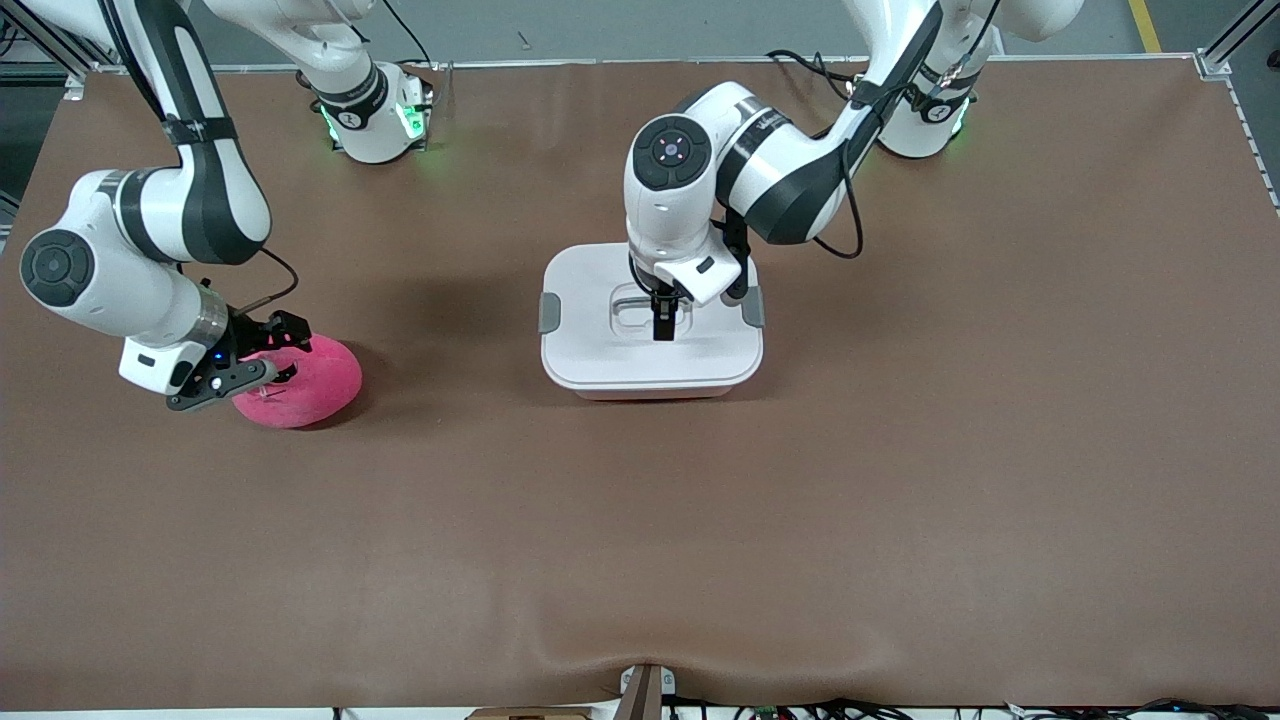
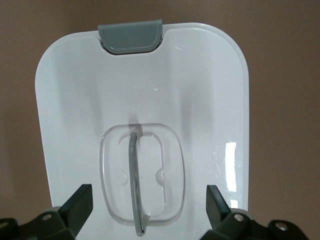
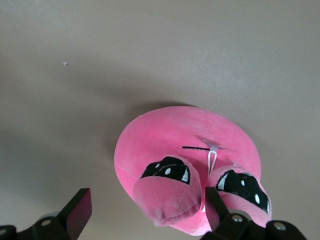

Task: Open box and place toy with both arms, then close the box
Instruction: 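Grasp the lid handle with the left gripper while the right gripper grasps the toy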

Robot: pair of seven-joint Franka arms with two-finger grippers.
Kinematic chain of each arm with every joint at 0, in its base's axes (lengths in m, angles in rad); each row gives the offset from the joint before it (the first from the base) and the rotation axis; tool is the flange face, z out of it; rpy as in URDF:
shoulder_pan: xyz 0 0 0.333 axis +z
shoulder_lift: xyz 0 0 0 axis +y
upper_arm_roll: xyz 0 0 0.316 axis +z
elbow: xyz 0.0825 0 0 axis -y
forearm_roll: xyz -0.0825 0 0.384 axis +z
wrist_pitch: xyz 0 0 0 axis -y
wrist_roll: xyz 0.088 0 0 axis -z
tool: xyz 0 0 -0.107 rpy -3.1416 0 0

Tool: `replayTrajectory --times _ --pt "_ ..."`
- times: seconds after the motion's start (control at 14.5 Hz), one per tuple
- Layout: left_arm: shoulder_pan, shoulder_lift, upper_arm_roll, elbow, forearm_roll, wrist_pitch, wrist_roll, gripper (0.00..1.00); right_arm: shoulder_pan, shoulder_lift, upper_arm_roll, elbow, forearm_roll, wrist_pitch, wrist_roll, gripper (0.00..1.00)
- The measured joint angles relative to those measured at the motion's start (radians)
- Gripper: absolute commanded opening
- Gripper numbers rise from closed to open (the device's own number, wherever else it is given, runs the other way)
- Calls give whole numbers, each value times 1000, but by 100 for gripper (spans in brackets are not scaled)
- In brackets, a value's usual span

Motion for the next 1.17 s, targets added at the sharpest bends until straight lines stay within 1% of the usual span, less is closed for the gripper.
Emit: replayTrajectory --times 0.69,0.76,0.97,1.17 --pt "-36 38 0 -15 22 44 -47 100 0 23 -1 -1 -15 26 -19 100" --pt "-45 43 0 -23 24 67 -64 96 0 27 -1 -1 -16 27 -19 100" --pt "-61 51 0 -45 49 110 -114 79 0 40 -1 -1 -16 32 -19 100" --pt "-58 48 5 -46 50 111 -119 80 0 44 -2 -1 -16 33 -19 100"
